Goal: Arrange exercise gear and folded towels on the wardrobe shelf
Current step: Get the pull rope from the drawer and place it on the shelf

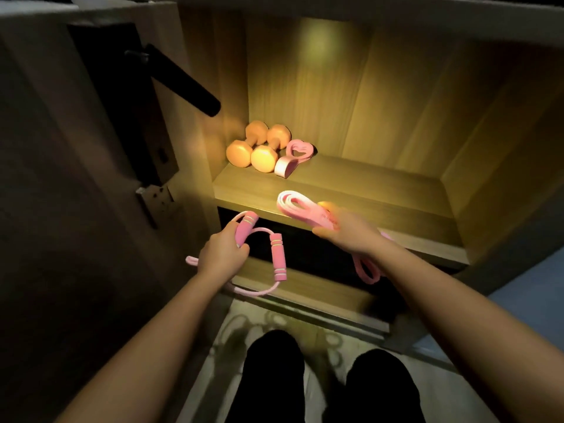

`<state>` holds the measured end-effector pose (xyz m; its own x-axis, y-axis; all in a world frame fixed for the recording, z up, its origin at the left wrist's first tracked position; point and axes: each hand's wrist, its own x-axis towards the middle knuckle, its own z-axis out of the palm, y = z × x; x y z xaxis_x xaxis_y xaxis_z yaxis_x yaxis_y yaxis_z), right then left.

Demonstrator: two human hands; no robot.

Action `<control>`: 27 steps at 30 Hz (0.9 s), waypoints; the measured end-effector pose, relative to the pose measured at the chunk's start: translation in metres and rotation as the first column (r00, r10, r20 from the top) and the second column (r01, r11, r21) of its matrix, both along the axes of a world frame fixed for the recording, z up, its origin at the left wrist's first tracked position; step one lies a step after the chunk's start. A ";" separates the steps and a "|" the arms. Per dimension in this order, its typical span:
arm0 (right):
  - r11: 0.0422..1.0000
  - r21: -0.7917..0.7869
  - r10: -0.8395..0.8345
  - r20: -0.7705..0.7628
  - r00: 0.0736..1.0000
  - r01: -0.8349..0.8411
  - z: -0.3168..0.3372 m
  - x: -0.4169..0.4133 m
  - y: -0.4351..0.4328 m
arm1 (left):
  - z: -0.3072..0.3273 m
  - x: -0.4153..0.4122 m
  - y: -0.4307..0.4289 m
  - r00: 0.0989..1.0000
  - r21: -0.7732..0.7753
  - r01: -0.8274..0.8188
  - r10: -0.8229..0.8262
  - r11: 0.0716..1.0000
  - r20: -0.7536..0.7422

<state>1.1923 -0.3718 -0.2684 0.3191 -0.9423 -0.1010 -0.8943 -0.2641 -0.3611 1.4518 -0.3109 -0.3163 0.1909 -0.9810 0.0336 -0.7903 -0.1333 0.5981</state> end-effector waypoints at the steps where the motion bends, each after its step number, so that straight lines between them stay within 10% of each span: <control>1: 1.000 0.005 -0.022 0.008 1.000 0.022 0.000 0.008 -0.009 | -0.002 0.004 -0.006 1.000 0.008 0.004 -0.004 1.000 0.008; 11: 0.975 -0.183 0.072 -0.258 0.963 -0.122 -0.030 0.083 -0.142 | -0.049 0.029 -0.082 0.996 0.139 -0.088 0.091 0.986 -0.016; 20: 0.932 -0.130 0.155 -0.698 0.699 -0.337 -0.038 0.047 -0.160 | -0.074 0.025 -0.101 0.999 0.160 -0.038 0.034 0.986 0.031; 27: 0.999 0.033 -0.011 -0.566 0.824 0.036 -0.047 0.019 -0.132 | -0.066 0.009 -0.094 0.997 0.158 -0.026 0.013 0.987 0.082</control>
